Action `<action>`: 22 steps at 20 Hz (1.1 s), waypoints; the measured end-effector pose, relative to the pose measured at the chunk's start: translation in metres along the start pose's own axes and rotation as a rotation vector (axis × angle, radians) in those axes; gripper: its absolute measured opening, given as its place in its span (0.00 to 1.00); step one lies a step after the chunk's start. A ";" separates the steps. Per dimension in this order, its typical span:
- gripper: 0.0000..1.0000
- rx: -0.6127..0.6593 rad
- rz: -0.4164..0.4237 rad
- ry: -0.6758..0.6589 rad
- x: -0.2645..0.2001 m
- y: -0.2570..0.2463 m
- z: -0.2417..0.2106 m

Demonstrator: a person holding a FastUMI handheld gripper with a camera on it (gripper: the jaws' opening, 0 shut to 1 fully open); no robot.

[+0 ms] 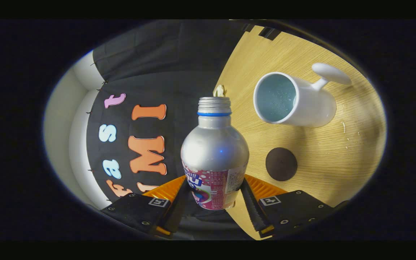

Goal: Take the bottle from table, then pour the juice into the cup, finally place the bottle on the coaster

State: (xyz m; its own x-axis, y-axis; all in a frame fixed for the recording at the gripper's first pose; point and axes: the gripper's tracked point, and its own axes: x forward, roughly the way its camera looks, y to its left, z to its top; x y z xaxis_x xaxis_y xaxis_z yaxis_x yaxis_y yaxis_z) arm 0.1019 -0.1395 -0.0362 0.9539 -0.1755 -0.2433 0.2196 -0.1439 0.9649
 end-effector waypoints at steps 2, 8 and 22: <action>0.76 0.038 -0.013 0.004 0.002 0.000 0.001; 0.76 0.161 -0.025 -0.014 -0.004 0.006 0.008; 0.77 0.361 -0.023 -0.013 -0.002 0.028 0.018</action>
State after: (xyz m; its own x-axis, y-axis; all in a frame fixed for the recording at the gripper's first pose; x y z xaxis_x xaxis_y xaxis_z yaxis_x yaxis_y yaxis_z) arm 0.1023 -0.1605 -0.0103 0.9464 -0.1804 -0.2681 0.1525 -0.4823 0.8626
